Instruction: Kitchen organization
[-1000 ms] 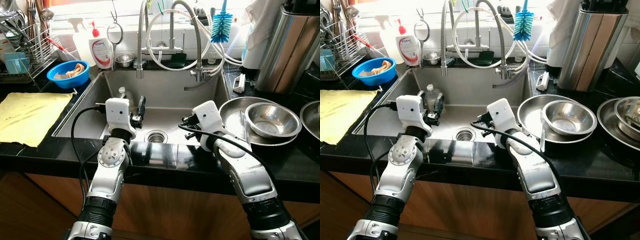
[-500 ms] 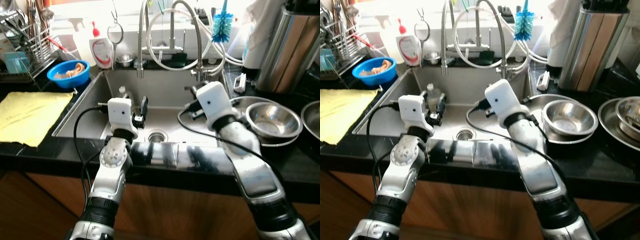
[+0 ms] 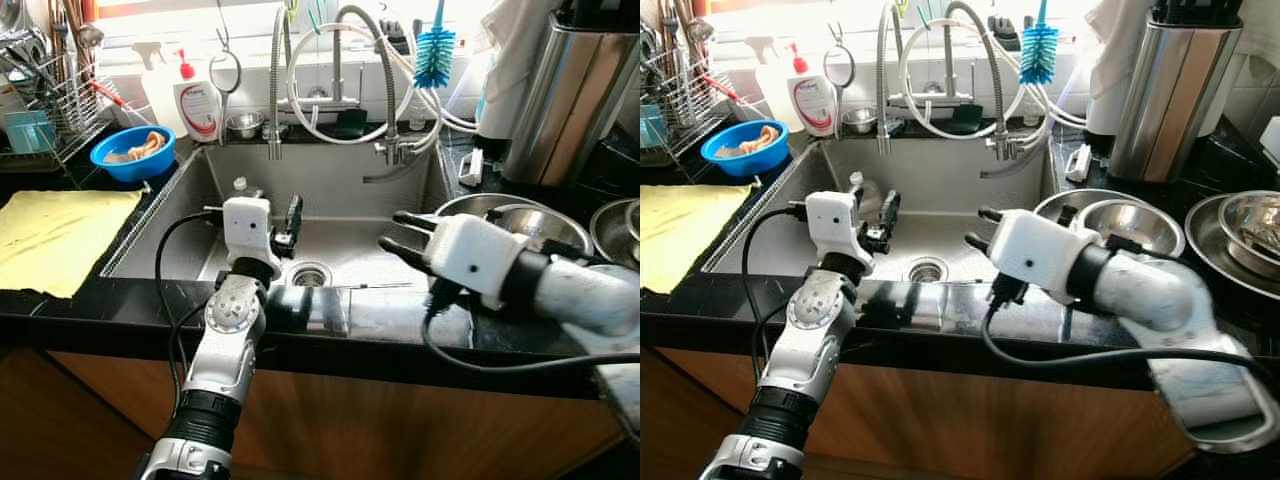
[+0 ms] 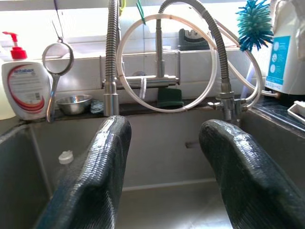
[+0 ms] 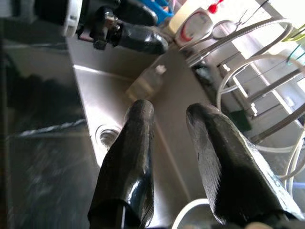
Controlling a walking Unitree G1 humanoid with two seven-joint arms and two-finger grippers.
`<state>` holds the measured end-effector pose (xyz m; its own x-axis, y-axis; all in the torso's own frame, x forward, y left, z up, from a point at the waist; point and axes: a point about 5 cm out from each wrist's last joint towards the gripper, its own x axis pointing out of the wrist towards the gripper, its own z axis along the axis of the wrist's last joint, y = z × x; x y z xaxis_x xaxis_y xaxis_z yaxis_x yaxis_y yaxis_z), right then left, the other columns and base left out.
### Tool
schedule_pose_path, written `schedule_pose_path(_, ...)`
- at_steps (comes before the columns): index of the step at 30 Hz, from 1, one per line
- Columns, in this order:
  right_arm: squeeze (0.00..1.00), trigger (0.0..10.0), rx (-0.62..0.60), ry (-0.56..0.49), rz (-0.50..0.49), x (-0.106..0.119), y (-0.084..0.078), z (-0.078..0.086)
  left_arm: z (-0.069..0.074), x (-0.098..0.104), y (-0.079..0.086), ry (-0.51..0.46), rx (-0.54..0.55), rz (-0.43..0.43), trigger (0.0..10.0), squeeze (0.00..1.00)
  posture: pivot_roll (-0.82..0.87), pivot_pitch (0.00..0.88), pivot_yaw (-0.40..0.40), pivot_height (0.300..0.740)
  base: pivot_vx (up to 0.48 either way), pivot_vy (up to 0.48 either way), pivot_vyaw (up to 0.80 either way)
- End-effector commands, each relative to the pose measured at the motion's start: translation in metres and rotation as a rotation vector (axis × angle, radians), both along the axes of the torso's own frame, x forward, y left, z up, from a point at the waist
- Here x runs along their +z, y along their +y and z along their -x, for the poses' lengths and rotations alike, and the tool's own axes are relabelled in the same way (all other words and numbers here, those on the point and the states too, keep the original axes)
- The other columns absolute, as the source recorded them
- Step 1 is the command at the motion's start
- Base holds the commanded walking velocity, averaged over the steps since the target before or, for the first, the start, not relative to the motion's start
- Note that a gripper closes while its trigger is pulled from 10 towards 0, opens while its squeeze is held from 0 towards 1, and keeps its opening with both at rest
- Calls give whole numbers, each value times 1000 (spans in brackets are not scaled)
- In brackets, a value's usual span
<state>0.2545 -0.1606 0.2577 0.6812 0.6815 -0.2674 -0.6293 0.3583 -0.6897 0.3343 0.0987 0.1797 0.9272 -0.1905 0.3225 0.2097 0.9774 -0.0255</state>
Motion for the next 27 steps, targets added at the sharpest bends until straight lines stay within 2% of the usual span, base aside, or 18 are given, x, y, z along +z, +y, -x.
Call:
schedule_pose_path(1,0,10000,33,19,10,5,-3,4,-4,3,2,0,-5,8,10000,0,-247,0,128,740,0,0,0)
schedule_pose_path(2,0,10000,29,25,22,5,-6,3,-4,3,2,0,-6,7,10000,0,-247,0,129,740,0,0,0)
schedule_pose_path(4,1000,10000,38,59,38,8,-14,4,-5,3,3,0,-8,6,10000,0,-250,0,132,740,0,0,0)
schedule_pose_path(8,1000,10000,64,135,95,6,-21,6,-5,3,2,2,-18,5,10000,0,-248,0,135,740,0,0,0)
schedule_pose_path(11,1000,10000,82,154,130,7,-24,5,-6,3,1,3,-24,7,10000,0,-250,0,138,740,0,0,0)
schedule_pose_path(14,1000,10000,109,147,129,12,-23,2,-6,4,0,2,-31,6,10000,0,-244,0,141,740,0,0,0)
schedule_pose_path(16,1000,10000,165,169,121,12,-16,2,-6,5,0,-2,-33,5,10000,0,-237,0,143,740,0,0,0)
schedule_pose_path(20,1000,10000,184,173,139,11,-13,0,-6,5,2,-2,-34,1,10000,0,-231,0,150,740,0,0,0)
schedule_pose_path(21,0,10000,179,187,176,7,-15,-1,-7,6,3,-3,-36,-2,10000,0,-226,0,155,740,0,0,0)
schedule_pose_path(27,0,10000,162,235,222,-1,-23,-7,-7,7,3,-3,-47,-7,10000,0,-224,0,159,740,0,0,0)
